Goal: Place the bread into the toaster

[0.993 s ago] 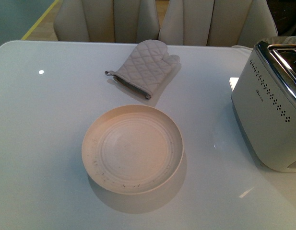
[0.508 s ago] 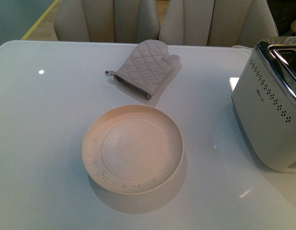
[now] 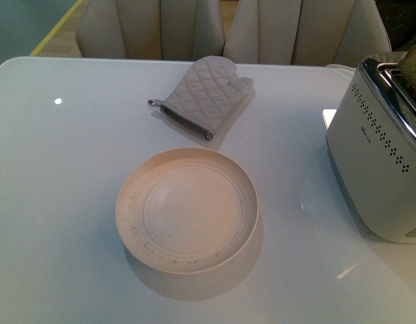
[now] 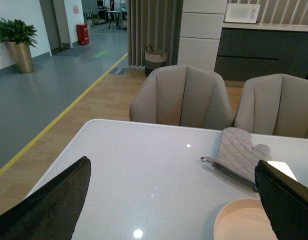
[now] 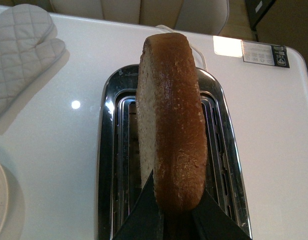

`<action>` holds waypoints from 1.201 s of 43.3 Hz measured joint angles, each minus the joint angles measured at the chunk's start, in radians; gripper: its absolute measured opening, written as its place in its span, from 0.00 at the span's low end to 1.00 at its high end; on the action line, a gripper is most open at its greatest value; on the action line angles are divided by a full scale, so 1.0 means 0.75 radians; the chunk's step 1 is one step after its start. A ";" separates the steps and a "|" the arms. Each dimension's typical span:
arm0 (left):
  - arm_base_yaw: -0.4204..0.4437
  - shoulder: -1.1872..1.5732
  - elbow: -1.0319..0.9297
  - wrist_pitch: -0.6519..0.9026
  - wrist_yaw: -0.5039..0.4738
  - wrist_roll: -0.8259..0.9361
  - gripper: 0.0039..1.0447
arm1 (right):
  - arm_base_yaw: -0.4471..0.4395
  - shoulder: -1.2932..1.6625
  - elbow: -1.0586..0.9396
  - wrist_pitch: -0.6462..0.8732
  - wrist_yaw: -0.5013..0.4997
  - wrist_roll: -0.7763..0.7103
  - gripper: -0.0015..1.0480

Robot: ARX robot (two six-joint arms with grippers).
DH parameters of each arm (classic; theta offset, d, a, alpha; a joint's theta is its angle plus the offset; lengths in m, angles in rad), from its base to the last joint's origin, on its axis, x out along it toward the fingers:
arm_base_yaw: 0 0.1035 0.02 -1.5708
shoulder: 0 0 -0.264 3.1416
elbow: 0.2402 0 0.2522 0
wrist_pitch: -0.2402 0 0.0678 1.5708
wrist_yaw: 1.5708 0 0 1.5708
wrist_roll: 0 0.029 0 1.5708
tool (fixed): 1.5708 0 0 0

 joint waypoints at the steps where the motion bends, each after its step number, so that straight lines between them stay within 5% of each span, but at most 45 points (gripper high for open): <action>1: 0.000 0.000 0.000 0.000 -0.001 0.000 0.94 | -0.001 0.001 -0.004 0.000 0.001 0.000 0.03; 20: 0.000 0.000 0.000 0.000 -0.001 0.000 0.94 | -0.002 0.020 -0.041 -0.084 0.028 0.030 0.05; 35: 0.000 0.000 0.000 0.000 -0.001 0.000 0.94 | -0.068 -0.053 -0.137 0.018 0.011 0.079 0.69; 42: 0.000 0.000 0.000 0.000 0.000 0.000 0.94 | -0.069 -0.318 -0.186 0.057 0.005 0.109 0.91; 47: 0.000 0.000 0.000 0.000 -0.001 0.000 0.94 | -0.051 -0.564 -0.373 0.429 -0.134 0.137 0.77; 52: 0.000 0.000 0.000 0.000 0.000 0.000 0.94 | -0.026 -0.757 -0.512 0.536 -0.165 0.141 0.62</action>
